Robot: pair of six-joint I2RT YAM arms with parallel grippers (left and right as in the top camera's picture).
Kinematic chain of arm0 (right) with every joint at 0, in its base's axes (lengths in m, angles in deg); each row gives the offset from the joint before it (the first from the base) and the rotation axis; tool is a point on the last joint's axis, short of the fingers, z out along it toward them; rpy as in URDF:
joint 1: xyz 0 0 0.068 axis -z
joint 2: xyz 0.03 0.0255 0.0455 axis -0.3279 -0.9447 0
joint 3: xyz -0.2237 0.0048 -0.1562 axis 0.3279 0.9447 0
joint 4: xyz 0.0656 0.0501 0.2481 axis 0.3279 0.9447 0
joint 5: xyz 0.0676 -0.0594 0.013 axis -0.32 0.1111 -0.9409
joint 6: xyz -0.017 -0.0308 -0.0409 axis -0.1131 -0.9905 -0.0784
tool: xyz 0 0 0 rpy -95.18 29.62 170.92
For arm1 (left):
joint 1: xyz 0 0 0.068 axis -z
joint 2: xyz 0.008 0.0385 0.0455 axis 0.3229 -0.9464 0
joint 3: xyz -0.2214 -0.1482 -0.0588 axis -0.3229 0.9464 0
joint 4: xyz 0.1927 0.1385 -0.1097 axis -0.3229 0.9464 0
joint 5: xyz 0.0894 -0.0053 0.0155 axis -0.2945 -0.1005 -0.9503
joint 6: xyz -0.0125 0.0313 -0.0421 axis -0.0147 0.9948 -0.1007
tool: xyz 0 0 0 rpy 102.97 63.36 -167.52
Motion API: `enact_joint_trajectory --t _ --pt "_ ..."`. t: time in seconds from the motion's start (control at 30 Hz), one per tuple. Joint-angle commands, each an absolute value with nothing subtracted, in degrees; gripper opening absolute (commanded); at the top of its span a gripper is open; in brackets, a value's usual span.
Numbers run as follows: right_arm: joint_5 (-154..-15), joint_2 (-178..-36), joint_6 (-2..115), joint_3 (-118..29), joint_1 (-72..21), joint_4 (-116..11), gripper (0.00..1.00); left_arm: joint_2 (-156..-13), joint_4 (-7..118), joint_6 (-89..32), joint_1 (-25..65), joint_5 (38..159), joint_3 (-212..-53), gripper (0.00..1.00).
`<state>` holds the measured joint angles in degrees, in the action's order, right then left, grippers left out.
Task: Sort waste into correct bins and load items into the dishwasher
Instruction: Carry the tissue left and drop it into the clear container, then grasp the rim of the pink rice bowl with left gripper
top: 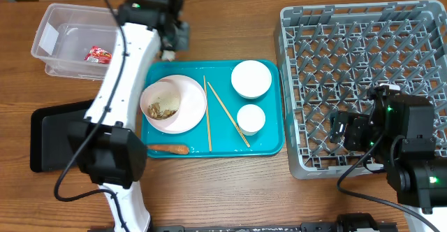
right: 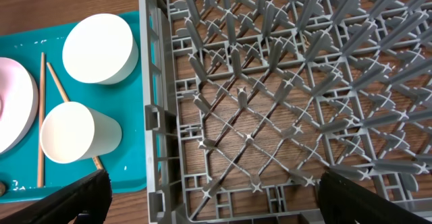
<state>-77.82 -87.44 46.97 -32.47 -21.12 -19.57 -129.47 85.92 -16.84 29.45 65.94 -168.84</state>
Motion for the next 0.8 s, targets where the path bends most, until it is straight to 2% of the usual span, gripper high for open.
enact_joint_trajectory --t 0.0,0.23,0.27,0.37,0.43,0.47,0.57,0.67,0.77 --pt "-77.5 -87.35 46.97 -34.31 -21.32 -19.72 1.0 -129.23 82.92 -22.04 23.64 62.59 -169.8 0.04" --pt "-77.52 -87.35 46.99 -34.31 -21.32 -19.72 1.0 -129.78 77.77 -26.43 15.44 63.53 -169.8 0.05" --pt "-77.52 -87.35 46.99 -34.31 -21.32 -19.72 1.0 -130.15 77.48 -26.43 14.28 63.49 -169.8 0.08" --pt "-77.52 -87.35 46.99 -34.31 -21.32 -19.7 1.0 -131.11 77.44 -26.41 12.71 63.51 -169.8 0.33" --pt "-77.52 -87.35 46.99 -34.31 -21.32 -19.7 1.0 -131.63 77.55 -26.41 11.92 63.6 -169.8 0.36" --pt "-77.52 -87.35 46.99 -34.31 -21.32 -19.68 1.0 -131.55 78.09 -26.41 11.44 63.73 -169.82 0.44" --pt "-77.52 -87.35 46.99 -34.31 -21.32 -19.68 1.0 -130.06 80.21 -26.39 11.35 66.4 -170.41 0.51" --pt "-77.52 -87.35 46.99 -34.31 -21.32 -19.68 1.0 -126.65 86.82 -26.41 12.78 71.43 -171.18 0.57" --pt "-77.52 -87.44 46.99 -34.31 -21.32 -19.7 1.0 -123.83 93.92 -27.68 15.35 71.14 -171.15 0.64"
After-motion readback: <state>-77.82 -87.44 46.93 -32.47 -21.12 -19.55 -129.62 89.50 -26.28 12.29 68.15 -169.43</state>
